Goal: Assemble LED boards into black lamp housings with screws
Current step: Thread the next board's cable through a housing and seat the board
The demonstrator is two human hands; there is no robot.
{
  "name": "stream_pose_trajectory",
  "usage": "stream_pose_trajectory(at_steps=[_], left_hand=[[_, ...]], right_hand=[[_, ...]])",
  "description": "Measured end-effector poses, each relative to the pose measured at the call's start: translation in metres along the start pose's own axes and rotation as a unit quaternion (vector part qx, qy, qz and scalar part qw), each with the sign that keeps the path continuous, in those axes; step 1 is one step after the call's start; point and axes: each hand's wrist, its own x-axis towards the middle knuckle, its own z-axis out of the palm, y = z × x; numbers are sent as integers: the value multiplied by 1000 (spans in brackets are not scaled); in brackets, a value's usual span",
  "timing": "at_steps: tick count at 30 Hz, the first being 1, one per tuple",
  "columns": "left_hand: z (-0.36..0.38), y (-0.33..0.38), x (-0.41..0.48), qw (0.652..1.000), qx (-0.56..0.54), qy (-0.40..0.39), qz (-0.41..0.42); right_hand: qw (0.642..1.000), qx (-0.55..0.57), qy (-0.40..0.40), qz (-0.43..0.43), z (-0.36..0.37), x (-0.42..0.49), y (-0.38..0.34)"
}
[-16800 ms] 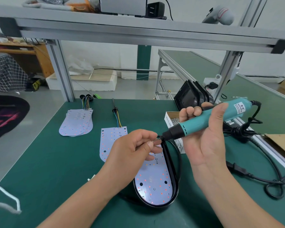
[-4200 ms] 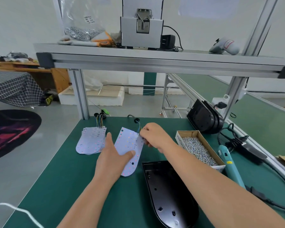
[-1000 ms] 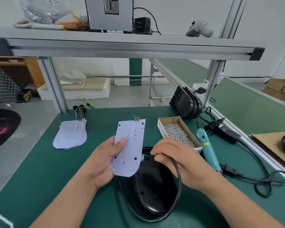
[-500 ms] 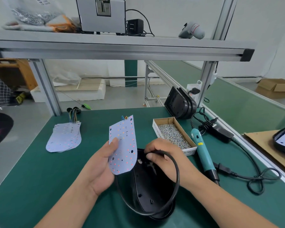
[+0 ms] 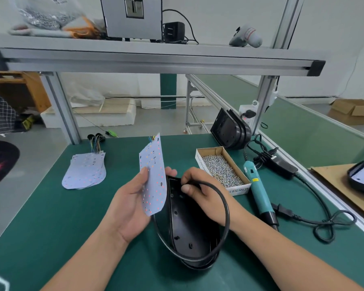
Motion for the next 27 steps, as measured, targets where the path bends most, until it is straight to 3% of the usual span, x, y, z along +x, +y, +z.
stream_pose_trajectory(at_steps=[9,15,18,20,23,27], left_hand=[[3,2,-4,999,-22,-20,-44],[7,-6,-8,997,62,-50,-9],[13,-12,-9,990,134,-24,28],[12,-15,-7,988,147,-8,37],[8,-13,-6,990,134,6,43],[6,-8,-5,991,124,12,55]], right_hand=[[973,-69,217,49,-15,13,8],[965,-131,219,56,-18,17,12],[970,-160,176,45,-11,18,12],[980,-123,143,60,-8,19,9],[986,30,112,120,-15,20,5],[954,264,24,140,-33,16,7]])
